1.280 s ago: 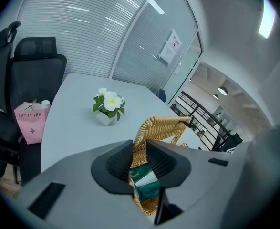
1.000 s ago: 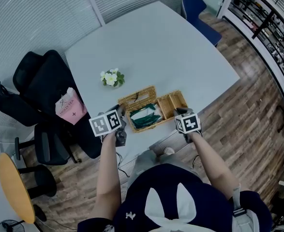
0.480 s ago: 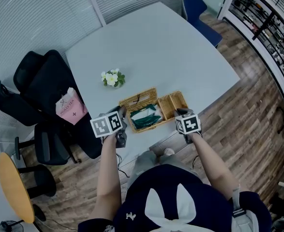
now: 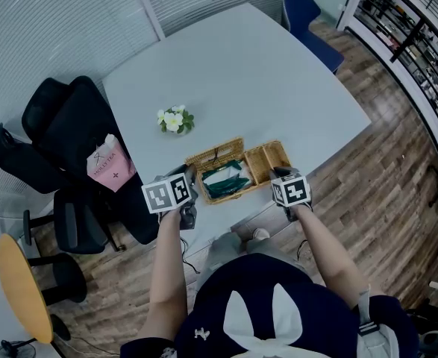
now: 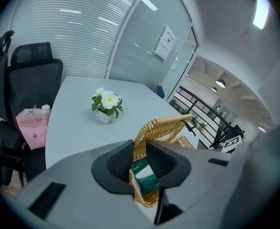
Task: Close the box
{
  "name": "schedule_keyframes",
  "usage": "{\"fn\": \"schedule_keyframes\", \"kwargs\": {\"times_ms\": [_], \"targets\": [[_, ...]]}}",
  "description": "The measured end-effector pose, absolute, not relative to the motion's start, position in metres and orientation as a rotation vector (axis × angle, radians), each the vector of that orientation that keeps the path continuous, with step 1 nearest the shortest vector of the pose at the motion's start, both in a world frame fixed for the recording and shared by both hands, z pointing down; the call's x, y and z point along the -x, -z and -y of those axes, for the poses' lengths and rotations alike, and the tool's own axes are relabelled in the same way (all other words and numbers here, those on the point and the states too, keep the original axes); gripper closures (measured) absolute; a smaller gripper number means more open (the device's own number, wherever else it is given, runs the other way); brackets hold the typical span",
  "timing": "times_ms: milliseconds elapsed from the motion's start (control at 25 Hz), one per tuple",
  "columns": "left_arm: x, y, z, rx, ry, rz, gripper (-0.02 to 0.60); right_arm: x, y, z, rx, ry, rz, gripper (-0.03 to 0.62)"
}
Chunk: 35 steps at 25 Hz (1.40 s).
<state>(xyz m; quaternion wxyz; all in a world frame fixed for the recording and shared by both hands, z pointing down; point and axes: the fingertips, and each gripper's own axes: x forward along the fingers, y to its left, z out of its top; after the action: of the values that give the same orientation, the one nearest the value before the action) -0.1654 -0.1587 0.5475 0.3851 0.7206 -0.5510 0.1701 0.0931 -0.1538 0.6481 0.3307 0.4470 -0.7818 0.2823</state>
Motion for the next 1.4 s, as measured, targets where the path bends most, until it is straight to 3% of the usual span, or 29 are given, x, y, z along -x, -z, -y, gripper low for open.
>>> {"fn": "schedule_keyframes", "kwargs": {"times_ms": [1400], "targets": [[0.159, -0.55, 0.142, -1.85, -0.492, 1.405, 0.489, -0.092, -0.649, 0.154, -1.171, -0.737, 2.046, 0.543]]}}
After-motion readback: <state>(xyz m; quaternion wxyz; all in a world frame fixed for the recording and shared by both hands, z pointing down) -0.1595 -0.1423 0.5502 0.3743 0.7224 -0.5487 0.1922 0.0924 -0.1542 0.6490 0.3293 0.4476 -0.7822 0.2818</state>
